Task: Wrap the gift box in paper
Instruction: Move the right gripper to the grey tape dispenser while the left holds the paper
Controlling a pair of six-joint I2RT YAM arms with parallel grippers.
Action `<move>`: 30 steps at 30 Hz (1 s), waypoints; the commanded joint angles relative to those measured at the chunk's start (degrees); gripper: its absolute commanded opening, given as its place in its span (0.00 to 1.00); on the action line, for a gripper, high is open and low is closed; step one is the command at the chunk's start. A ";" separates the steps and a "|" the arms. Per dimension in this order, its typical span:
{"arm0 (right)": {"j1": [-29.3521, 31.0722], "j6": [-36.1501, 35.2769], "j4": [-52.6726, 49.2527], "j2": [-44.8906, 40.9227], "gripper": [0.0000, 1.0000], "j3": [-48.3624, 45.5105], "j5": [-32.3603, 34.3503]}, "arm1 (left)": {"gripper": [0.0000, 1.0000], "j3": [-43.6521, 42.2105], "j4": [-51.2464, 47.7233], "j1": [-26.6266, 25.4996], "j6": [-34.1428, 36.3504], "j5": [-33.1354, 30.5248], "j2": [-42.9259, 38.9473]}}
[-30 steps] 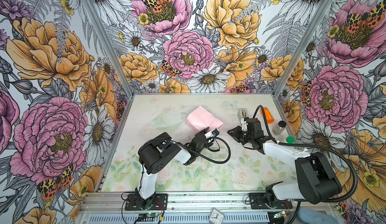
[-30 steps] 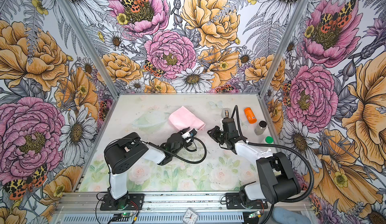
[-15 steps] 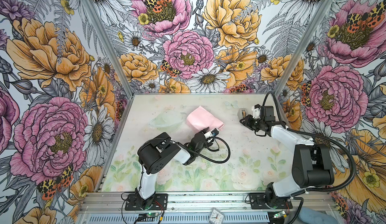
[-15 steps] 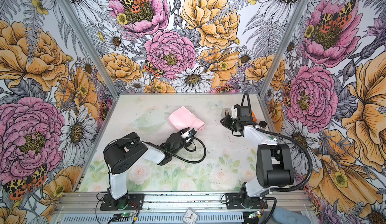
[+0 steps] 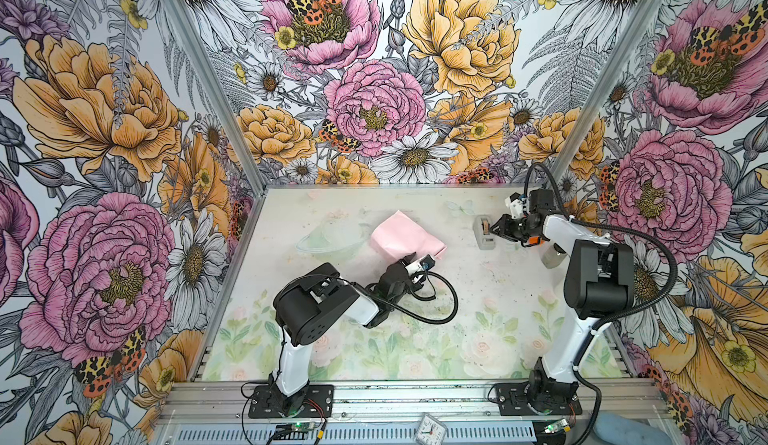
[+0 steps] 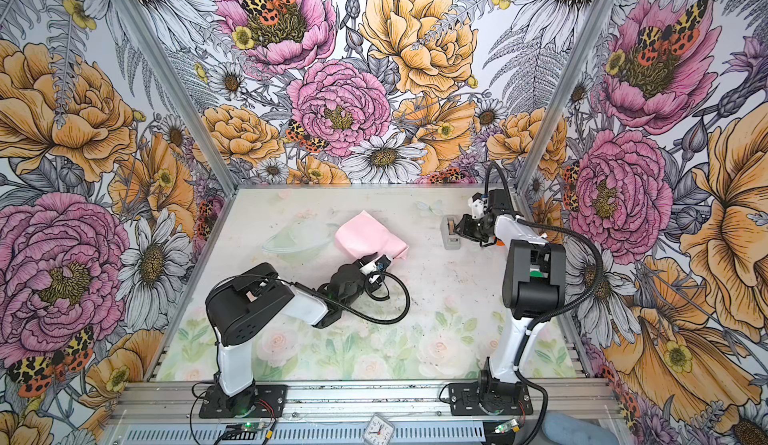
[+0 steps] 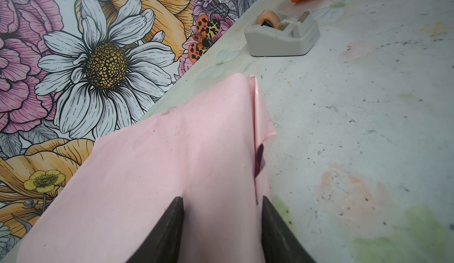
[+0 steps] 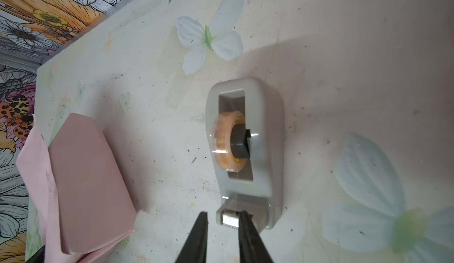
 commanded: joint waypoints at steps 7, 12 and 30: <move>-0.91 -4.02 -2.85 6.43 0.24 5.39 -6.21 | 0.49 -2.49 -14.66 0.41 -5.13 4.44 4.03; -1.37 -4.44 -4.02 8.42 0.24 6.43 -7.25 | 0.49 -2.55 -14.66 0.40 -5.23 4.32 4.23; -3.20 -5.65 -10.17 10.63 0.26 9.70 -6.17 | 0.49 -2.30 -14.66 0.11 -5.36 4.53 4.51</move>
